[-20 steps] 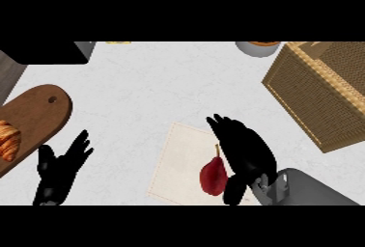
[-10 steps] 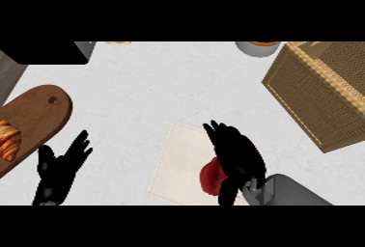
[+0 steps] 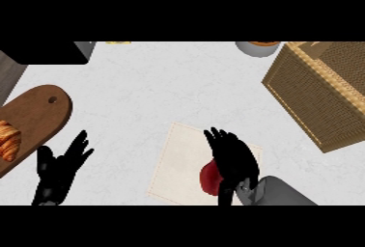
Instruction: Pick the pear from the placemat and place it in the basket
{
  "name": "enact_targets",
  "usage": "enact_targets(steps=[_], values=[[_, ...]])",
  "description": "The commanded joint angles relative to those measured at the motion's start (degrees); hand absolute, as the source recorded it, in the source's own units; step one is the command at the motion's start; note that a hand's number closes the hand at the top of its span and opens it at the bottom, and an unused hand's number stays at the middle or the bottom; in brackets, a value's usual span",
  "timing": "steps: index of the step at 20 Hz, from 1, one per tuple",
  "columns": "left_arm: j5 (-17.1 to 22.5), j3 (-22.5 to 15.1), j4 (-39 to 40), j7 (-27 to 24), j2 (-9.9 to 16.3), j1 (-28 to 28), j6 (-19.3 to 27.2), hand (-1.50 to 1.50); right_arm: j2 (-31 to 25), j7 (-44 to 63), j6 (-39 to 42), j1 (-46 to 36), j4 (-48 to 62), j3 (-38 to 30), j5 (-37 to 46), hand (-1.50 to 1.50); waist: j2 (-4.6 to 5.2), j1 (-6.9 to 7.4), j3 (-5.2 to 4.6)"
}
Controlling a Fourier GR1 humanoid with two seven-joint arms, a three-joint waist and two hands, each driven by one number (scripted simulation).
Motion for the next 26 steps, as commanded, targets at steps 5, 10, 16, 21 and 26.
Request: enact_targets(steps=[5,10,16,21,26], values=[[-0.9,0.6,5.3,1.6,-1.2,0.0,-0.7,0.00,6.1,-2.1,-1.2,0.9,5.4,0.0,5.3,-1.50,0.54,0.00,-0.71],[-2.3,-0.3,3.2,2.0,-2.3,1.5,-0.2,0.00,3.8,-6.5,-0.7,3.4,6.4,-2.1,7.3,-1.50,0.50,-0.03,-0.70],[-2.5,0.7,5.4,2.7,-2.9,-1.4,-0.5,0.00,2.9,-9.9,-0.7,4.1,5.4,1.4,13.5,1.50,0.49,-0.43,-0.71],[-1.2,2.1,2.8,1.7,-1.5,1.9,-3.3,0.00,4.1,-15.3,-1.3,1.6,12.1,-1.4,15.8,1.50,0.51,0.18,-0.70],[-1.9,1.8,-0.2,2.4,-1.5,5.1,-2.6,0.00,-6.5,-21.8,-1.6,11.3,-2.1,3.4,17.8,1.50,0.01,-1.06,-0.69]])
